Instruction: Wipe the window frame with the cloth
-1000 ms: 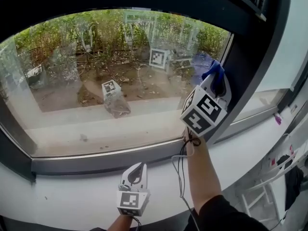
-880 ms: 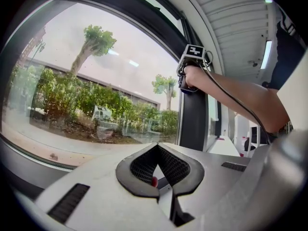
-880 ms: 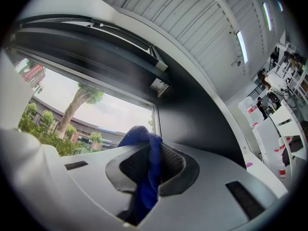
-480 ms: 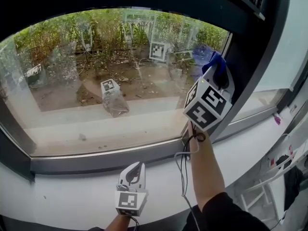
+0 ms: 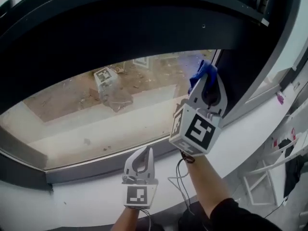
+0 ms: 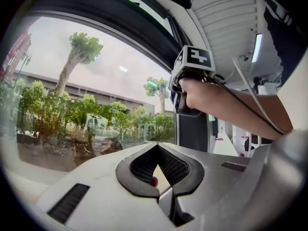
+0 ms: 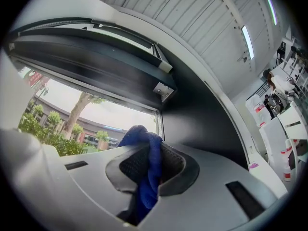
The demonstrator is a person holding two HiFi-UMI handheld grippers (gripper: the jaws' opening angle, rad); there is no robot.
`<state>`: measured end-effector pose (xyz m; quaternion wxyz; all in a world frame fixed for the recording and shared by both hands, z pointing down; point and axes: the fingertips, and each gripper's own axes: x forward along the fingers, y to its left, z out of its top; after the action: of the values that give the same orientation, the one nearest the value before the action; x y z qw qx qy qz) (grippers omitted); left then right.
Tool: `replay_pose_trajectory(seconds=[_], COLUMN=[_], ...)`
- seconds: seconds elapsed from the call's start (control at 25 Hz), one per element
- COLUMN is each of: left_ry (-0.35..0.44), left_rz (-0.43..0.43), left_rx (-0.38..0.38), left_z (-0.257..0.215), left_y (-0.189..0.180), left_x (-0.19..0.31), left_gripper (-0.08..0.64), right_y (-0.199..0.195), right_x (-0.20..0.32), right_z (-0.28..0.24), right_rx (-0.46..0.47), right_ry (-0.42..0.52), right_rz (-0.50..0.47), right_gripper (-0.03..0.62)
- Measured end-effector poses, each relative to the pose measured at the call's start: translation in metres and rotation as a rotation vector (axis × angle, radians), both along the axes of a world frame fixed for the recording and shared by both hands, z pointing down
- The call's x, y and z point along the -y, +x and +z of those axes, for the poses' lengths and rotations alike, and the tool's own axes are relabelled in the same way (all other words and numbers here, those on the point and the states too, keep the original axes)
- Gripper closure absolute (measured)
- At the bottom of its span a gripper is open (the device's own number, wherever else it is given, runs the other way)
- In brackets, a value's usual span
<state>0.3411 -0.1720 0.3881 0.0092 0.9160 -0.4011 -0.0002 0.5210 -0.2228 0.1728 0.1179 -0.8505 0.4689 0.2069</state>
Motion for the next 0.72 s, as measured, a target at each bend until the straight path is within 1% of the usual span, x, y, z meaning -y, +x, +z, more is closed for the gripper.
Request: replay_pose_trajectory(seconds=[0.08,0.2,0.24,0.4,0.56,0.72], left_ry=[0.009,0.072,0.078,0.057,0.027,-0.010], left_rz=[-0.001,0.015,0.020,0.037,0.034,0.036], left_rx=[-0.003,0.002,0.003,0.022,0.059,0.119], left_z=[-0.027,-0.068,-0.078,-0.095,-0.112,-0.129], left_y=[0.004,0.018,0.022,0.035,0.032,0.022], left_x=[0.010,0.014,0.011,0.002,-0.013,-0.026], left_gripper=[0.555,0.555,0.555,0.555,0.555,0.555], right_y=[0.001,0.004,0.005,0.007,0.005,0.009], right_x=[0.003,0.005,0.005,0.004,0.008,0.006], right_z=[-0.004,-0.010,-0.009,-0.011,-0.024,-0.042], right_rx=[0.018,0.045,0.049,0.086,0.143,0.196], right_ry=[-0.002,-0.028,-0.045,-0.094,-0.147,-0.124], right_rz=[-0.017,-0.052,-0.063,-0.073,-0.091,-0.119], right_gripper=[0.571,0.571,0.571,0.571,0.571,0.571])
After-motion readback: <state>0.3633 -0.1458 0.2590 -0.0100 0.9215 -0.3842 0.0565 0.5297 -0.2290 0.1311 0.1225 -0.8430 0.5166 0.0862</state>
